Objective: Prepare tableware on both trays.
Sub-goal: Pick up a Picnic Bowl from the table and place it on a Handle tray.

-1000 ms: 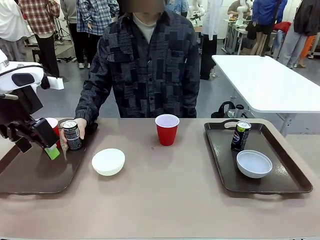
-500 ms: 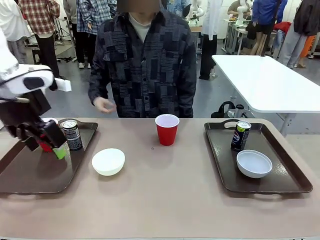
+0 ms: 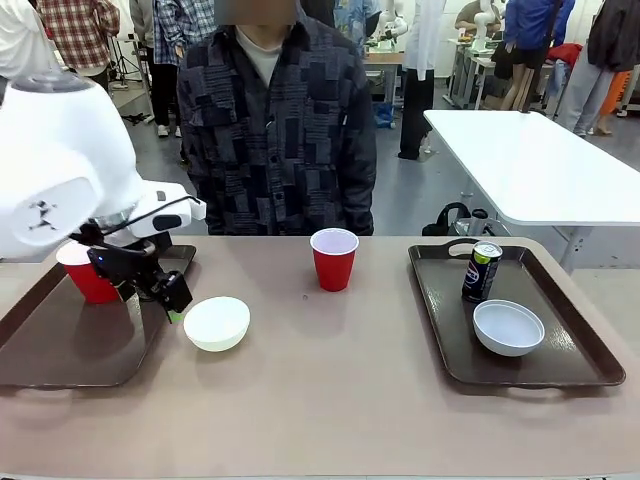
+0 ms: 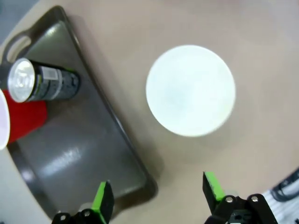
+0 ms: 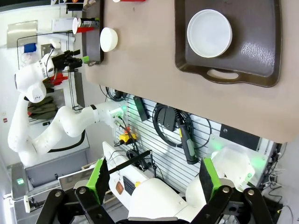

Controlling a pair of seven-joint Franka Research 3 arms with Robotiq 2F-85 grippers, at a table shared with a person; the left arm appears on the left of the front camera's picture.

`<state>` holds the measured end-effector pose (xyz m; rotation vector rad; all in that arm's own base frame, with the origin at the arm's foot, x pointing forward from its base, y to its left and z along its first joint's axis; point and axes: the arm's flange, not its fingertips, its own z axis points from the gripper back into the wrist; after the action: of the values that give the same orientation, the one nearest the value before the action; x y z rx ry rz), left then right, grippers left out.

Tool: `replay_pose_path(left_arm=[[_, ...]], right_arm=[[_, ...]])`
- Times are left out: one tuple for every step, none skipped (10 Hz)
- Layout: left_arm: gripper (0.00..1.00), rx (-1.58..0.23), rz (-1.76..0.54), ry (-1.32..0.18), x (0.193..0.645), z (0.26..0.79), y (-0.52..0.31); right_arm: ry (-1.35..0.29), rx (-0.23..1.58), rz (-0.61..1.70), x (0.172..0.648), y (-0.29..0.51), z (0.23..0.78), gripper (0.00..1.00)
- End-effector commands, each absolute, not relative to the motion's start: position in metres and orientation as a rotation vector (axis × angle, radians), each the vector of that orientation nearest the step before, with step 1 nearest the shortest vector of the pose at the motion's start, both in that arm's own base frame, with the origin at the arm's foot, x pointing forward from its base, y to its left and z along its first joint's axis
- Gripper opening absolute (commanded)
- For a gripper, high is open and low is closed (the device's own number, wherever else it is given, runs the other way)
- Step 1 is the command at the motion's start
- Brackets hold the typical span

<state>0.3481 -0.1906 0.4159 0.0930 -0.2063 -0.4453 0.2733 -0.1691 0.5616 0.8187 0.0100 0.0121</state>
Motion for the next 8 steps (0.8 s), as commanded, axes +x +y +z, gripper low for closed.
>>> replay_pose_path(left_arm=[[1.00,0.116,-0.371,-0.249,0.366,0.394,-0.194],[1.00,0.078,-0.338,-0.259,0.373,0.383,-0.195],[1.00,0.024,-0.304,-0.236,0.378,0.377,-0.196],[1.00,-0.035,-0.270,-0.205,0.383,0.374,-0.196],[1.00,-0.070,-0.242,-0.198,0.384,0.374,-0.197],[1.00,-0.031,-0.229,-0.215,0.379,0.381,-0.195],[1.00,-0.012,-0.303,-0.192,0.382,0.371,-0.189],[1.00,-0.012,-0.303,-0.192,0.382,0.371,-0.189]], right_arm=[[0.003,0.821,0.016,0.274,-0.169,0.563,1.00],[0.003,0.821,0.016,0.274,-0.169,0.563,1.00],[0.003,0.821,0.016,0.274,-0.169,0.563,1.00],[0.003,0.821,0.016,0.274,-0.169,0.563,1.00],[0.003,0.821,0.016,0.274,-0.169,0.563,1.00],[0.003,0.821,0.016,0.274,-0.169,0.563,1.00],[0.003,0.821,0.016,0.274,-0.169,0.563,1.00],[0.003,0.821,0.016,0.274,-0.169,0.563,1.00]])
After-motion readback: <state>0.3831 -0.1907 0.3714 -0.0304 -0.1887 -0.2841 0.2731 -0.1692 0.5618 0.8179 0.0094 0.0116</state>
